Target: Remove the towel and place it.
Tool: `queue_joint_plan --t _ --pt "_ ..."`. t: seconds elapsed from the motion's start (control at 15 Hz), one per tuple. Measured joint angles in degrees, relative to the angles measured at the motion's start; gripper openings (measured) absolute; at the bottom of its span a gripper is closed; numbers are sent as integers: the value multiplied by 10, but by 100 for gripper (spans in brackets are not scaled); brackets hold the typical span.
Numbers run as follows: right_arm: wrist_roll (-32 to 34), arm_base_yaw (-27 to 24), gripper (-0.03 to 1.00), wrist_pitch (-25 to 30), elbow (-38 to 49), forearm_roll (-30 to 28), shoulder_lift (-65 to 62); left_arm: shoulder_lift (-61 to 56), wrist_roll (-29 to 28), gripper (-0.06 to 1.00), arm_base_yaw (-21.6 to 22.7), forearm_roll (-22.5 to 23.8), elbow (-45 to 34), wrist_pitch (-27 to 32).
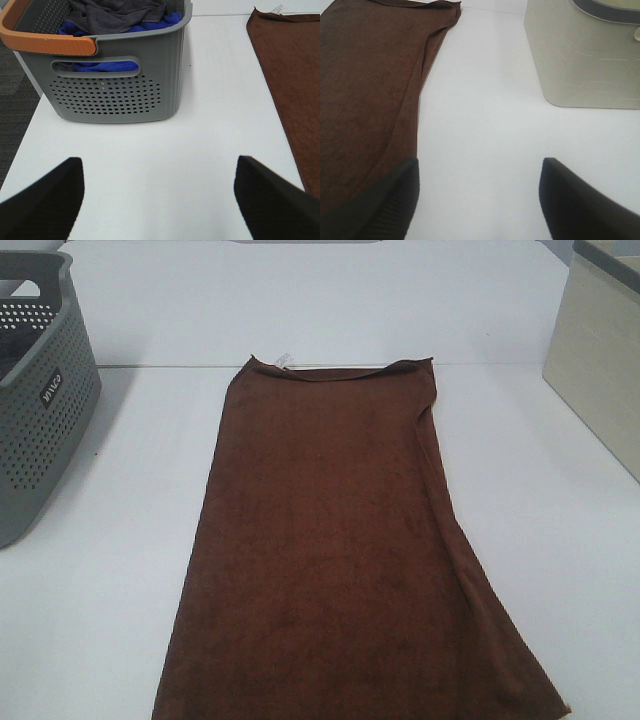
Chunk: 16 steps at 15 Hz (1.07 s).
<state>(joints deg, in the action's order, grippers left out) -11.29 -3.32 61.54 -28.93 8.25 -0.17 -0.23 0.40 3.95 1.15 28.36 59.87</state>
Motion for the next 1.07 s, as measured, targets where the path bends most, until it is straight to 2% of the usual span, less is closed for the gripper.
queue_joint_plan --t 1.07 --pt "0 0 66 0 0 0 0 0 -4 76 0 0 0 0"
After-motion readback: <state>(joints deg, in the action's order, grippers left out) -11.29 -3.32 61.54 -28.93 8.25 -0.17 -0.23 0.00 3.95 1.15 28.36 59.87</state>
